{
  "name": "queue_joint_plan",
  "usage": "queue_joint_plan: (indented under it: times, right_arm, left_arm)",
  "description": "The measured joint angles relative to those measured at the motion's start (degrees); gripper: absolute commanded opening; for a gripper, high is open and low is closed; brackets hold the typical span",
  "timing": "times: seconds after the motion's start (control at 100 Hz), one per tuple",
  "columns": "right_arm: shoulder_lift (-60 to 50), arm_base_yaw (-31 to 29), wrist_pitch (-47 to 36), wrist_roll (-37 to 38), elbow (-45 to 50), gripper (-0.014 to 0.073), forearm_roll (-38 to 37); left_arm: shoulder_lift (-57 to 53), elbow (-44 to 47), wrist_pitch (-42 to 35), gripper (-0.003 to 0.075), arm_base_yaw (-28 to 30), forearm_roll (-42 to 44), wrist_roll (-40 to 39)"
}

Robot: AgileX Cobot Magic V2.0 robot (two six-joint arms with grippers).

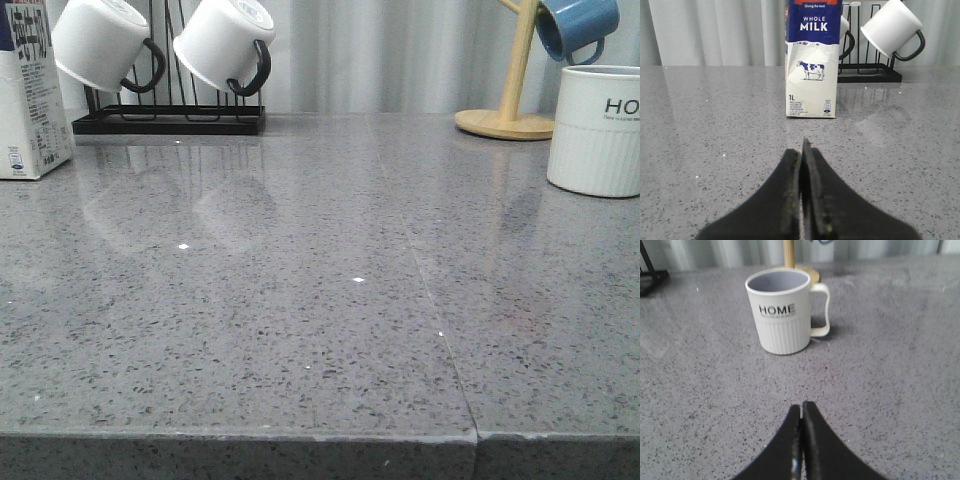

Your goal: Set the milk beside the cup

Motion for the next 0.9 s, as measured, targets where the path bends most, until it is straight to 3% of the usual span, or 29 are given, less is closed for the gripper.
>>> queue_joint_plan:
  times: [0.12,0.19,0.9]
  right_arm:
    - [5.0,0.0,-3.4,0.0,0.0,0.0352,0.1]
    - [7.9,0.0,-7.3,0.0,0.0,0.0424,0.1]
    - [48.9,-6.6,-55.1,-0.1,-0.1,0.0427,0.1]
  left_arm:
    - [0.0,0.0,0.0,-0.0020,0.0,0.0,0.0]
    - [0.0,0.0,0.0,-0.0020,0.0,0.0,0.0]
    - [0.0,0.0,0.0,-0.0020,0.0,0.0,0.0]
